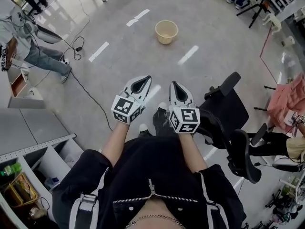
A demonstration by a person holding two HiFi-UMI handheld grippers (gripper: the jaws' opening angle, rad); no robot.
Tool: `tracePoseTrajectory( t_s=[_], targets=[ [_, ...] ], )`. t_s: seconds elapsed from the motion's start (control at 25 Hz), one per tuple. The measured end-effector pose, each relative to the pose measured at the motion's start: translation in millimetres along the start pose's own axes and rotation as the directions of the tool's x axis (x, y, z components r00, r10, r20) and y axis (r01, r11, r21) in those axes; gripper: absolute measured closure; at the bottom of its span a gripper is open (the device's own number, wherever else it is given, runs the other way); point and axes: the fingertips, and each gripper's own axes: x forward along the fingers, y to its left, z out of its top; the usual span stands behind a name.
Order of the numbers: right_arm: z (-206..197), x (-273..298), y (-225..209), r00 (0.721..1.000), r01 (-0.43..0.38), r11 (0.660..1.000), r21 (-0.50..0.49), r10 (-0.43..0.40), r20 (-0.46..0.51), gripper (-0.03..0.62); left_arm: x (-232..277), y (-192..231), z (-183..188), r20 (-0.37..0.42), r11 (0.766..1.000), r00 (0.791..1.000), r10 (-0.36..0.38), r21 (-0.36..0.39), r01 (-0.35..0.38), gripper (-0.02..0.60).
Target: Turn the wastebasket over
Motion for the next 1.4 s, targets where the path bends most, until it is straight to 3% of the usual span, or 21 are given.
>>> tracePoseTrajectory(
  t_s=[0.36, 0.8, 1.2, 1.4],
  targets=[
    [40.8, 75.9, -51.2, 0.999, -0.029, 1.000, 0.005, 0.029, 0.020, 0.583, 83.2, 40.5, 22.6, -0.005, 1.000, 1.000, 0.003, 0.019, -0.003, 0.577],
    [67.1, 118.5, -128.8, 1.000, -0.025, 0.999, 0.048, 0.024, 0.010, 0.583, 170.6, 57.1, 37.6, -0.026, 1.000, 1.000, 0.011, 0.019, -0.011, 0.577],
    [63.3, 170.9, -151.9, 0.999, -0.014, 0.997, 0.076, 0.017, -0.036, 0.582, 208.0, 101.6, 37.9, -0.043, 1.000, 0.999, 0.026, -0.009, -0.026, 0.577],
    [80.7, 223.4, -168.3, 0.999, 0.009, 0.998, 0.058, -0.006, -0.053, 0.583, 247.8, 144.2, 38.6, -0.050, 0.999, 0.999, 0.010, -0.031, -0.011, 0.577]
  ],
)
